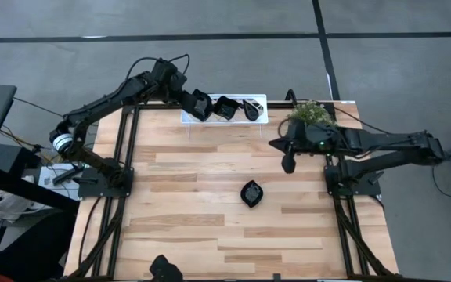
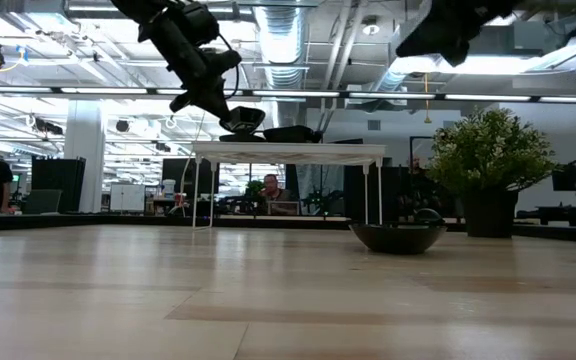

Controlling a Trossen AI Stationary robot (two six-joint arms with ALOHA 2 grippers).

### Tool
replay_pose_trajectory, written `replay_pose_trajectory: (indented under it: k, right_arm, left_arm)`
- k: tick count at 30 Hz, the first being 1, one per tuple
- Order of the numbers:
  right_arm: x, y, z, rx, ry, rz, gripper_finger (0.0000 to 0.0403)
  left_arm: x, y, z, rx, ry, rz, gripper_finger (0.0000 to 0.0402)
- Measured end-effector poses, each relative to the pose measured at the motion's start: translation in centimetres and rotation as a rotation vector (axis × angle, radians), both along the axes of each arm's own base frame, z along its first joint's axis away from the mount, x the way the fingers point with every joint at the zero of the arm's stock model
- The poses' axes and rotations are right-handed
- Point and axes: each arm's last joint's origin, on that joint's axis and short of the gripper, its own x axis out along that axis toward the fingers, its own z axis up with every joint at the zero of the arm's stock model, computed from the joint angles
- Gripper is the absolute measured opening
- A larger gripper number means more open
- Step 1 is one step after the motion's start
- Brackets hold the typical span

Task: Pick & Place Mini shaped plates
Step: Stack the leaf-shaped plate on top of the other leaf-shaped plates on the shelf

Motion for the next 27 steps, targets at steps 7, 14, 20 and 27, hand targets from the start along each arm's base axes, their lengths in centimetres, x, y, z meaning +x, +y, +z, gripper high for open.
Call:
replay_pose_trajectory:
  k: [7,14,20,27]
  right_arm:
    - [-2.1,-0.2,-1.5,0.030,-0.097,-0.013,0.0000]
    - [-2.5,-0.1,-1.9,0.056,-0.102,-0.014,0.0000]
    - [-2.4,-0.1,-2.0,0.063,-0.101,0.000,0.0000]
    - [-3.0,-0.3,-2.0,0.014,-0.074,0.008,0.0000]
  left_arm:
    - [-0.1,-0.1,0.0,-0.079,-0.053,-0.031,0.0002]
    - [-1.1,0.6,-0.2,-0.112,-0.024,-0.004,0.0002]
    - [-1.2,1.2,1.1,-0.110,-0.005,-0.011,0.0002]
    - [0.0,2.3,0.1,-0.198,0.069,-0.014,0.0002]
